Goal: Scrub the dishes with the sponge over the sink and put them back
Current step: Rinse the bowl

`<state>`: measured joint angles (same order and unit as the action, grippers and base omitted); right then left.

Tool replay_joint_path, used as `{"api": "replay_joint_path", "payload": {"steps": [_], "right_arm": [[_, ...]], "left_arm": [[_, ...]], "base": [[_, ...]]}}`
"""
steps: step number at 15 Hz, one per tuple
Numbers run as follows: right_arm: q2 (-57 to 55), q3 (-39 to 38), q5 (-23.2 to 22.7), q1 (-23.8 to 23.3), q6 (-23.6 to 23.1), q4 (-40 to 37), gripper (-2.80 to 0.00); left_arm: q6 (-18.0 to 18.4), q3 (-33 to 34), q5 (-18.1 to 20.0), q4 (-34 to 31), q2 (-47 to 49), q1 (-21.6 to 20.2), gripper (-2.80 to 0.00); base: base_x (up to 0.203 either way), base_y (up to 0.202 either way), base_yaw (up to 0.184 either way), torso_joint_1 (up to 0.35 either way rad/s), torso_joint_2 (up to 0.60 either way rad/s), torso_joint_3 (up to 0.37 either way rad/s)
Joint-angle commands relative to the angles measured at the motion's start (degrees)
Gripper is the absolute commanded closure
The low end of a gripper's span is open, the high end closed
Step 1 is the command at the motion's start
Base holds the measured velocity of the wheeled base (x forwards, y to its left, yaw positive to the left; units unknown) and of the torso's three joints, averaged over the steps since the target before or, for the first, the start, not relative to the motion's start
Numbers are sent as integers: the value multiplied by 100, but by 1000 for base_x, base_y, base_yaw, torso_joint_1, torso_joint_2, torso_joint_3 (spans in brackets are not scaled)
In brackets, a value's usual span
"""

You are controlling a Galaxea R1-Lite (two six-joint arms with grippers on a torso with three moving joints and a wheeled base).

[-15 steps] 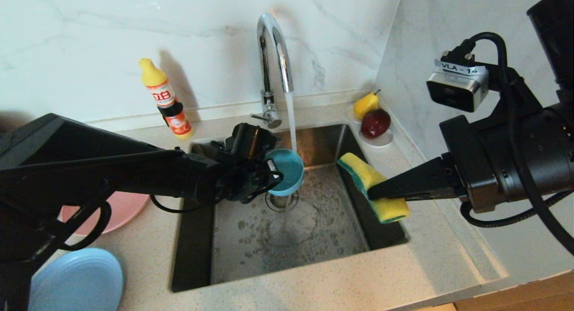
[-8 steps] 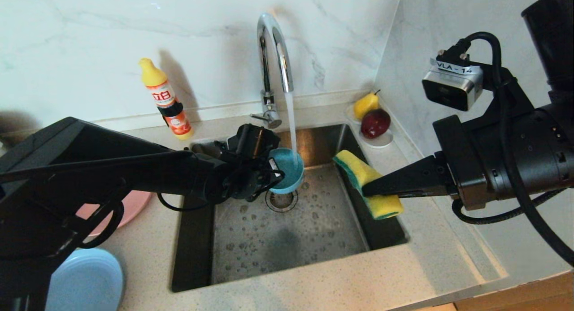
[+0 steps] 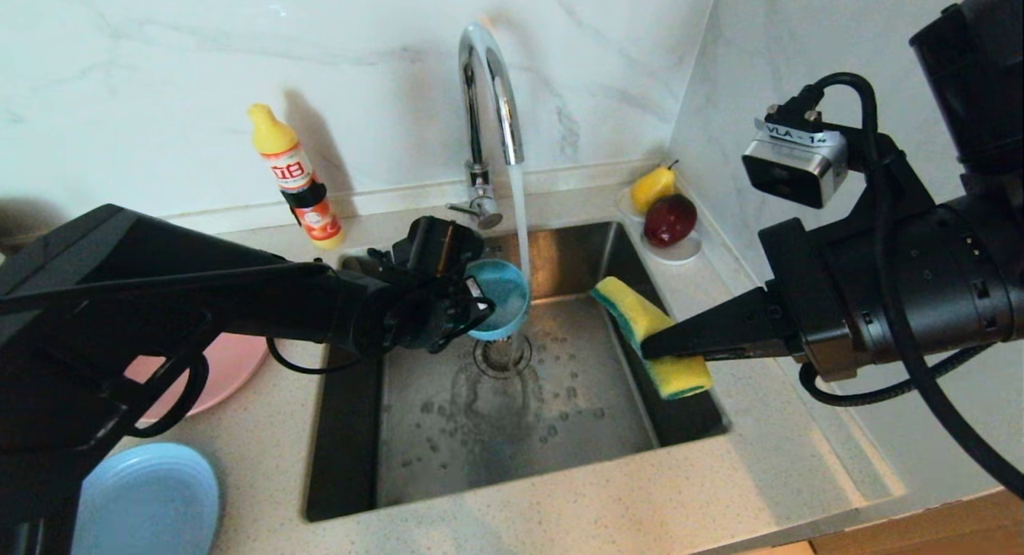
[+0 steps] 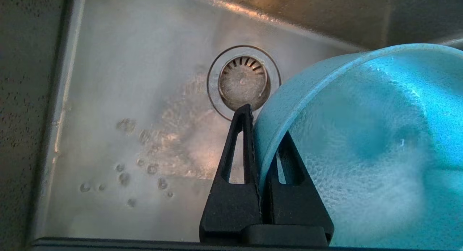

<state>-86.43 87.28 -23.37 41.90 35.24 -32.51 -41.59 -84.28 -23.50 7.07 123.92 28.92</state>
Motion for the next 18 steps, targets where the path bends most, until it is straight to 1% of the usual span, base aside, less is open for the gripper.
{"api": "replay_joint_path", "payload": {"steps": [1, 3, 6, 18], "right_arm": [[-5, -21, -10, 2, 20, -19, 0], [3, -60, -18, 2, 18, -19, 0], [2, -116, -19, 2, 16, -10, 0], [3, -168, -10, -6, 9, -10, 0]], "left_arm": [[-76, -80, -13, 5, 18, 9, 0], [-116, -181, 3, 5, 49, 9, 0], [-282, -221, 21, 5, 106, 0, 0], [-270, -221, 23, -30, 99, 69, 0]], "base": [[0, 0, 0, 0, 0, 0], [0, 0, 0, 0, 0, 0], [0, 0, 0, 0, 0, 0], [0, 0, 0, 0, 0, 0]]}}
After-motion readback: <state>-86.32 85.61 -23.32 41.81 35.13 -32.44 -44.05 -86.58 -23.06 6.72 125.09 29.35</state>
